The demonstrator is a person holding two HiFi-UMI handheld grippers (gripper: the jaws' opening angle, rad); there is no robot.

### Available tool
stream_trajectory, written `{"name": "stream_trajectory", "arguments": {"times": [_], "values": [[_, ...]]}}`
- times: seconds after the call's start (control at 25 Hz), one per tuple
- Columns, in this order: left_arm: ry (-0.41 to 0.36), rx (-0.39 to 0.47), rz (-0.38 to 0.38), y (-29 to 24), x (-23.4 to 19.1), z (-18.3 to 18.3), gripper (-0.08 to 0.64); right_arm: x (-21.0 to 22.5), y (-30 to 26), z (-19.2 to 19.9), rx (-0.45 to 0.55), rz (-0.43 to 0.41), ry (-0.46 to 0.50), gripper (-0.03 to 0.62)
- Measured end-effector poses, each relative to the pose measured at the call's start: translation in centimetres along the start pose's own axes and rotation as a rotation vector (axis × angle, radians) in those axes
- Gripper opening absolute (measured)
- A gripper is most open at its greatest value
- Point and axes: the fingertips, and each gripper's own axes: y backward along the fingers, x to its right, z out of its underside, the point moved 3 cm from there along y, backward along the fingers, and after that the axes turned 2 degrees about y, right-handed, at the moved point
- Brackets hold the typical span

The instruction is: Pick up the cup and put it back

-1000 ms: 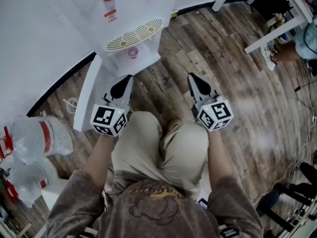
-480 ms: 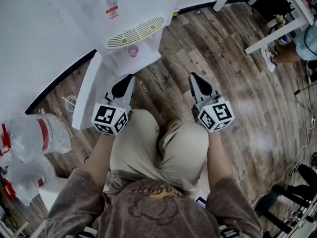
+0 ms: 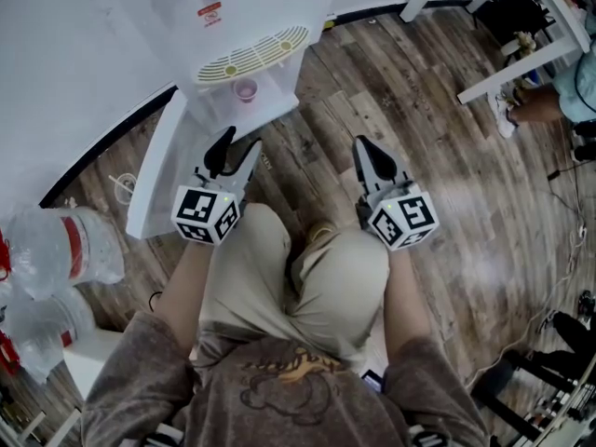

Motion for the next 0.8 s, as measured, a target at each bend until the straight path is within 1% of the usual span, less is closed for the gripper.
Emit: {"name": "stream_trajectory", "arguments": {"times": [0.16,0.24,0.32,0.4,0.52,0.72,0.8], "values": [[-0.006,-0.011,-0.021,-1.0,-1.1,1.0,0.300,-0.4,0.2,0.1,-0.003,-0.007,0.000,0.003],[-0.005,-0.002,-0.042,-1.7,-1.7,1.5,0.354,-0.6,0.3,0.0,0.000,-0.014,-0.003,0.003],[-0.004,0.011,-0.060,-2.5,-2.4,1.9,0.388,-0.8,0.4,-0.1,0.007,-0.020,-0.007,0.003],[-0.005,0.008,-0.074,-3.4,-3.2,2.4,0.394,-0.9,0.6,-0.1,0.010,-0.022,-0.017,0.004],[0.005,-0.022,-0.091,-5.0,-4.6,4.0,0.398,-0.8,0.8,0.0,0.008,-0.018,-0.044,0.003],[-0.006,-0.066,-0.125,-7.8,-7.1,7.2,0.407,-1.4,1.3,-0.2,-0.004,-0.032,-0.018,0.003],[-0.009,-0.083,-0.135,-8.9,-7.9,8.4,0.408,-1.5,1.5,-0.1,-0.006,-0.040,-0.026,0.003]]}}
